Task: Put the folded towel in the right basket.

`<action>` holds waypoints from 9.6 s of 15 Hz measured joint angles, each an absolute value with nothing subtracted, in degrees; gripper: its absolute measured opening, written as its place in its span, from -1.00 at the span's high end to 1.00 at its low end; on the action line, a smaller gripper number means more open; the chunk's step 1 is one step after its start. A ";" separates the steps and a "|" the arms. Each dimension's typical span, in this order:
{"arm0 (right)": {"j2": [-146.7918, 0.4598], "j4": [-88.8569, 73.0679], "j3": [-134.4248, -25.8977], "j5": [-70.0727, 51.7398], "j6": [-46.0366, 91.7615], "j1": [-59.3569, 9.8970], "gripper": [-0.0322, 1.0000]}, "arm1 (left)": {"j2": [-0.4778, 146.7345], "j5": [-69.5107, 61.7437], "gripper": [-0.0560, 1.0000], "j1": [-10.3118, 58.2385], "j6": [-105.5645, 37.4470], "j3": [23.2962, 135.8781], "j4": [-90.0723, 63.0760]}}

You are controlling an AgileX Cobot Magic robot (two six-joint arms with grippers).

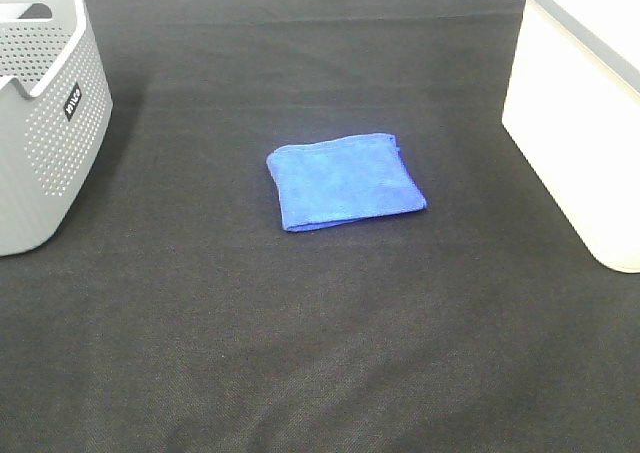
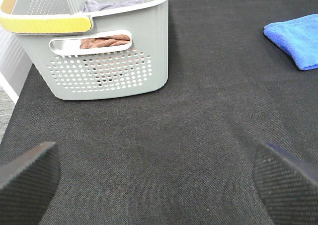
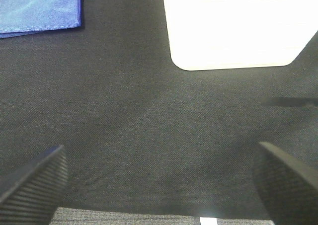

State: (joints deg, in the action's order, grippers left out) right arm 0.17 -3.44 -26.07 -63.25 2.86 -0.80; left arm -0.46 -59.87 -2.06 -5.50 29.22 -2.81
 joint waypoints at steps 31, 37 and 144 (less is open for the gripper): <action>0.17 -3.44 -26.07 -63.25 2.98 -0.80 -0.94 | -0.46 -59.87 -0.97 -2.06 -5.50 29.22 -2.81; 0.17 -3.44 -26.07 -63.25 2.98 -0.80 -0.94 | -0.46 -59.87 -0.97 -2.06 -5.50 29.22 -2.81; -110.87 -5.16 -119.29 -70.07 1.43 -4.13 -0.94 | -0.46 -59.87 -0.97 -2.06 -5.50 29.22 -1.78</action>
State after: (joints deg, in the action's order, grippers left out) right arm -110.87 -5.16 -119.29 -70.07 1.43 -4.13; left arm -0.46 -59.87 -2.06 -5.50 29.22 -1.78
